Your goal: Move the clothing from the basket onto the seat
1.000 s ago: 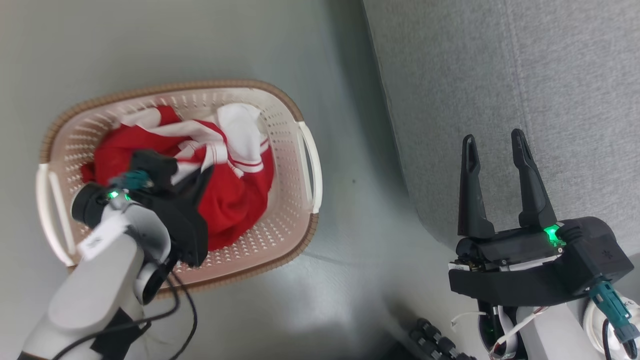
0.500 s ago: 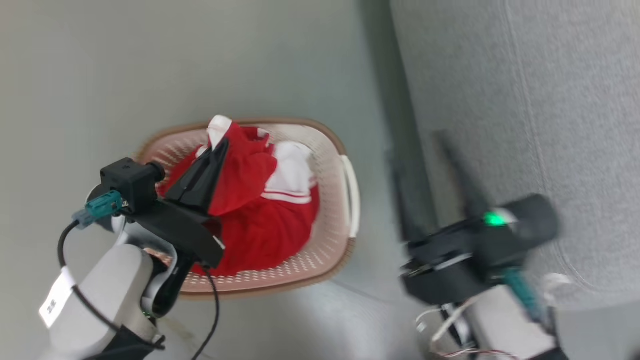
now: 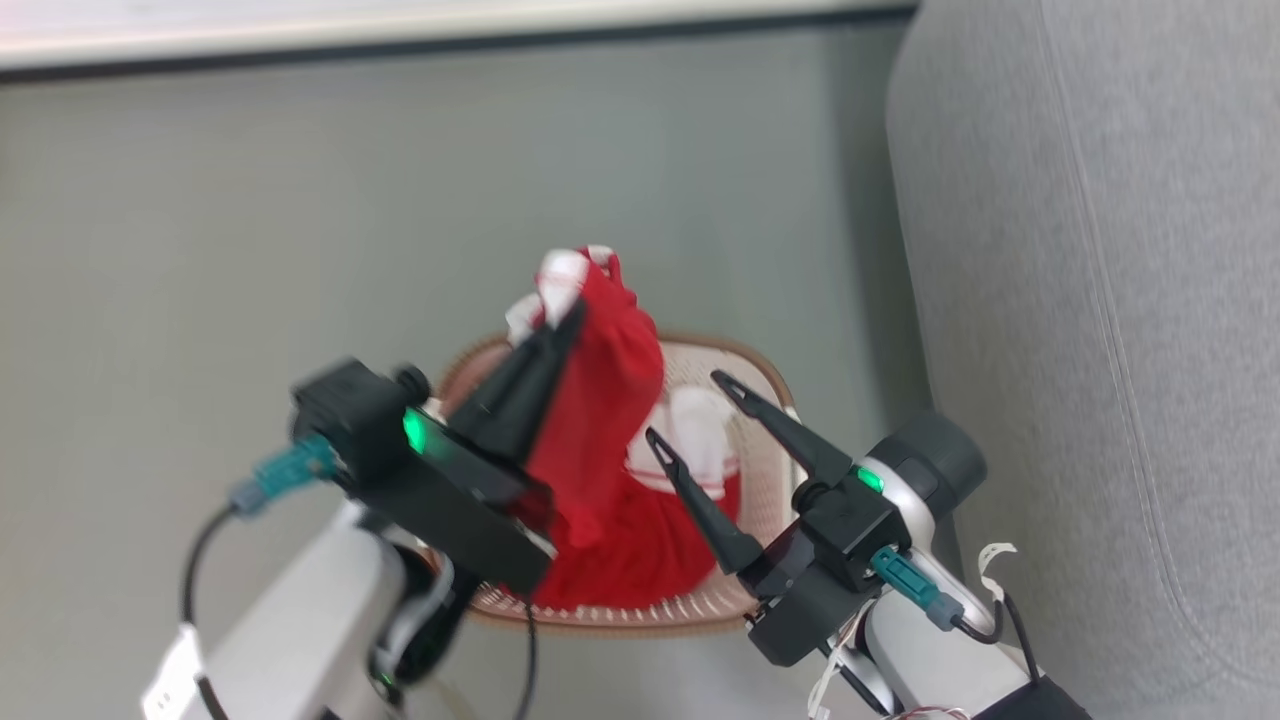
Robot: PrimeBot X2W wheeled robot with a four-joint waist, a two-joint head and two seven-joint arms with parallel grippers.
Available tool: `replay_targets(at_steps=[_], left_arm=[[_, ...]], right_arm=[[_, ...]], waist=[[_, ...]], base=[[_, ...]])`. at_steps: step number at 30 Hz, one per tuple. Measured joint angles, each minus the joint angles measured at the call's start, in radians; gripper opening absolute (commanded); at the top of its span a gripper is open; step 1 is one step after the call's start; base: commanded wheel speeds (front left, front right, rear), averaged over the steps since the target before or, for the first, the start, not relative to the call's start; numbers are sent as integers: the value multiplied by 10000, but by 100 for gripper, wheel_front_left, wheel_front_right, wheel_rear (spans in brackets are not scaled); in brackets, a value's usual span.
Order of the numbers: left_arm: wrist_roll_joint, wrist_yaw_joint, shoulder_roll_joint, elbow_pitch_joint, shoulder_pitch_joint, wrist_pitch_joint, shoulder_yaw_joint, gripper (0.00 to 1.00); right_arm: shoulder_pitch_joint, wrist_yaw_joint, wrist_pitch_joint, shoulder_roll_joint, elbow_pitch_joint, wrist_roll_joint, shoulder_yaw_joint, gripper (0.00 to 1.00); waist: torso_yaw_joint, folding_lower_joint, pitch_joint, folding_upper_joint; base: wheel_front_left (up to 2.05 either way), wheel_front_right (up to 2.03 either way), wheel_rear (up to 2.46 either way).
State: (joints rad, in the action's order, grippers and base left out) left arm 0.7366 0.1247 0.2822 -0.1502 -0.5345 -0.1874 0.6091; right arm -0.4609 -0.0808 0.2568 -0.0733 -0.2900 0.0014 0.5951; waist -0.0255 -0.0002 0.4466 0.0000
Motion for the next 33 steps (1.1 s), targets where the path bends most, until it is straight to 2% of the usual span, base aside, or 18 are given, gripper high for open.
replay_targets(at_steps=[11, 12, 13, 18, 19, 20, 21, 22, 26, 30, 33], left_arm=[[-17, -2, -318, 1325, 1232, 412, 1197, 0], [-19, -12, -332, 1473, 1323, 487, 1290, 0], [-19, -15, -337, 1611, 1393, 556, 1383, 0], [-17, -257, -205, 2169, 1769, 734, 1427, 0], [-21, -307, -132, 2257, 1829, 763, 1377, 8], [-52, -412, -48, 2326, 1889, 763, 1304, 41], [-90, -497, 61, 2370, 1957, 763, 1221, 90], [-94, -581, 186, 2418, 2026, 763, 1135, 100], [-153, -729, 652, 2719, 2461, 708, 951, 100], [-209, -821, 832, 2892, 2772, 713, 963, 100], [-303, -817, 857, 3064, 2821, 713, 1114, 100]], right_arm=[[6, -205, 0, 56, -731, 640, 627, 100], [13, -224, 0, 56, -744, 719, 677, 67], [23, -261, 0, 54, -765, 798, 740, 0], [263, -309, -2, 67, -709, 1273, 926, 0], [268, -309, -2, 65, -675, 1340, 961, 0], [278, -316, -2, 65, -619, 1409, 993, 0], [292, -341, -2, 71, -552, 1463, 1024, 0], [315, -341, -2, 77, -476, 1515, 1051, 0], [448, -353, -2, 71, -184, 1609, 1035, 0], [617, -353, 0, 71, 387, 1703, 897, 0], [1070, -261, -2, -161, 1012, 1705, 704, 0]], waist=[[596, 0, -1781, -1], [624, 0, -1929, -1], [649, 0, -2064, -1], [722, 0, -2613, -1], [716, 0, -2694, -1], [700, 0, -2767, -1], [668, 0, -2826, -1], [616, 0, -2871, -2], [293, 2, -2990, 0], [-39, 1, -3051, -1], [-415, 2, -3088, 0]], base=[[0, 0, 0], [0, 0, 0], [0, 0, 0], [0, 0, 0], [0, 0, 0], [0, 0, 0], [0, 0, 0], [0, 0, 0], [0, 0, 0], [0, 0, 0], [0, 0, 0]])
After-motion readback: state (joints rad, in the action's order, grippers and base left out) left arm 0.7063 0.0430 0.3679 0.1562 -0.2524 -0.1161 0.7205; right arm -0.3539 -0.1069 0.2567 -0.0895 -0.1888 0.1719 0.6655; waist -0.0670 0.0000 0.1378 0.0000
